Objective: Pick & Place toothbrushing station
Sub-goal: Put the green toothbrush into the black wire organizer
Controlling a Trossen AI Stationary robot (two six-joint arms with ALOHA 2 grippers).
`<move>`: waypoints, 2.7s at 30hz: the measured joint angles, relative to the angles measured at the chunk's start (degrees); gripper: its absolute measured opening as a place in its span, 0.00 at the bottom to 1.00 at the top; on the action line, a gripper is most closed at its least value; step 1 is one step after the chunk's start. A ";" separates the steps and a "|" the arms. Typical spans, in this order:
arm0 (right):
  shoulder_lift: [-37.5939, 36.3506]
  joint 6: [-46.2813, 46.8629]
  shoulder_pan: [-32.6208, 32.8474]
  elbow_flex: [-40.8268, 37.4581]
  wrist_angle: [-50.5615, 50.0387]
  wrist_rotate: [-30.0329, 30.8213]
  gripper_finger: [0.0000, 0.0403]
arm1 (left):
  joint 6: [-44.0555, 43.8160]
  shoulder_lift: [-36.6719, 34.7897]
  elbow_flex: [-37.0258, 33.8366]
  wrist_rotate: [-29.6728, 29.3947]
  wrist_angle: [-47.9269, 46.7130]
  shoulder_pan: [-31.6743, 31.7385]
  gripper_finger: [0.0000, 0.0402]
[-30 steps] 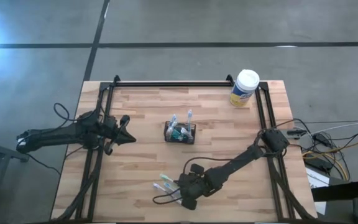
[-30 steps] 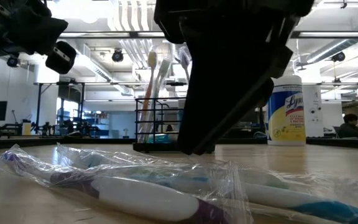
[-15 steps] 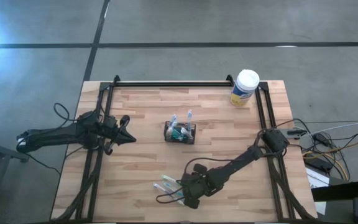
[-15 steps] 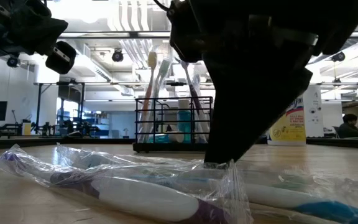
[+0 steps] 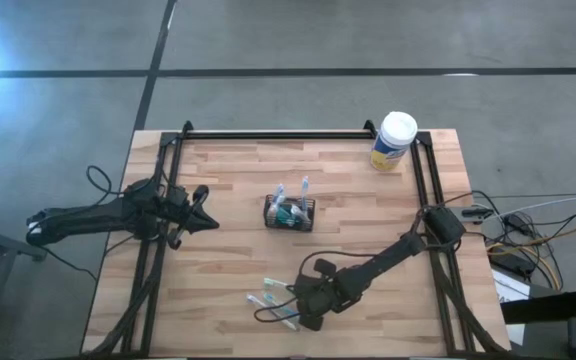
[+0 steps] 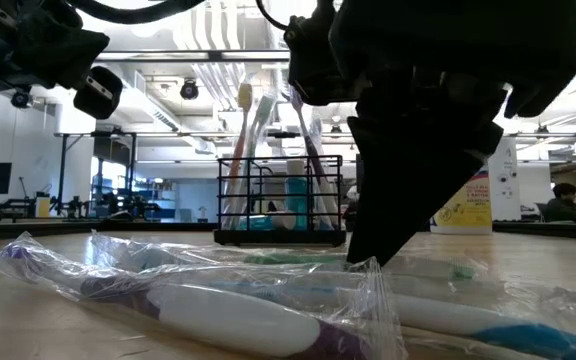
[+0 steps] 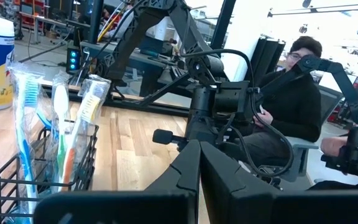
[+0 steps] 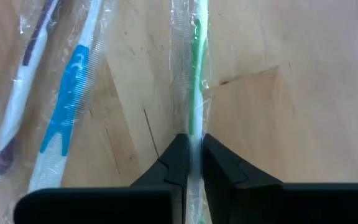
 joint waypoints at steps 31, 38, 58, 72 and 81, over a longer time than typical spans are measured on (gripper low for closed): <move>-30.72 -28.41 1.21 -20.49 23.71 23.99 0.06 | -1.30 0.01 -0.02 -2.31 3.54 -5.00 0.03; -37.15 -33.69 0.44 -35.82 44.68 24.80 0.06 | 2.73 3.02 -0.02 -9.68 7.86 -10.99 0.03; -30.18 -55.48 -1.58 -50.61 95.36 20.62 0.06 | 14.64 33.46 11.39 -24.53 23.95 -19.08 0.43; -24.47 -58.40 -5.39 -44.68 95.49 20.46 0.06 | 14.75 49.66 21.68 -21.73 29.06 -19.24 0.50; -24.27 -58.44 -6.07 -44.75 95.48 20.48 0.06 | 13.17 56.57 22.70 -17.03 45.40 -19.37 0.49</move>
